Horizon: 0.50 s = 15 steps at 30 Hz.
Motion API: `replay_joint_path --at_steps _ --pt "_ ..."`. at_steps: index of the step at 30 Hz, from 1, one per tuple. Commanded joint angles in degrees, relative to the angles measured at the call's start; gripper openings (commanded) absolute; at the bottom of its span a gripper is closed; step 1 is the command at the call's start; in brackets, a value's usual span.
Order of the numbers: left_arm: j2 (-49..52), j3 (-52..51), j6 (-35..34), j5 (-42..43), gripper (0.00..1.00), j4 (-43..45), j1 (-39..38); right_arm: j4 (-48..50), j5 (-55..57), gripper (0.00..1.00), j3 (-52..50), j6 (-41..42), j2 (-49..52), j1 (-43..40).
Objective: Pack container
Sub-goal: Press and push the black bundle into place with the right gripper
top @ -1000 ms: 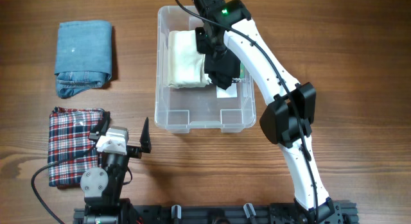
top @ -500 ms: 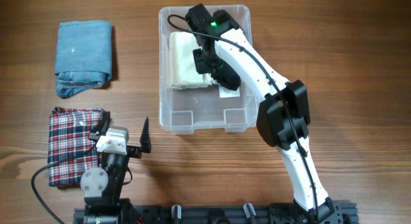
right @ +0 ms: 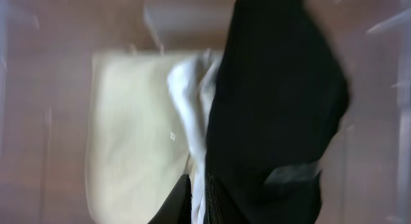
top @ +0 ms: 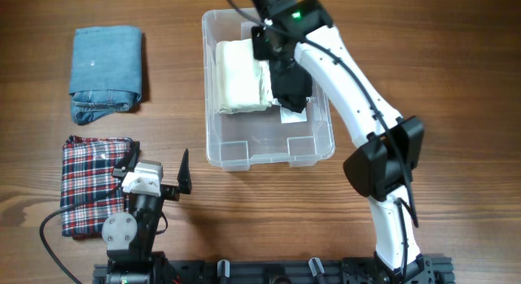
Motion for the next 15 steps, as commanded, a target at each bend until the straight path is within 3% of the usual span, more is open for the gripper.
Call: replay_joint_path --at_steps 1,15 --pt "-0.57 -0.22 0.66 -0.35 1.00 -0.35 0.48 3.08 1.31 0.10 0.20 1.99 -0.52 -2.69" --pt "-0.57 -0.22 0.66 -0.35 1.00 -0.35 0.48 5.73 -6.99 0.09 -0.79 2.03 8.70 -4.50"
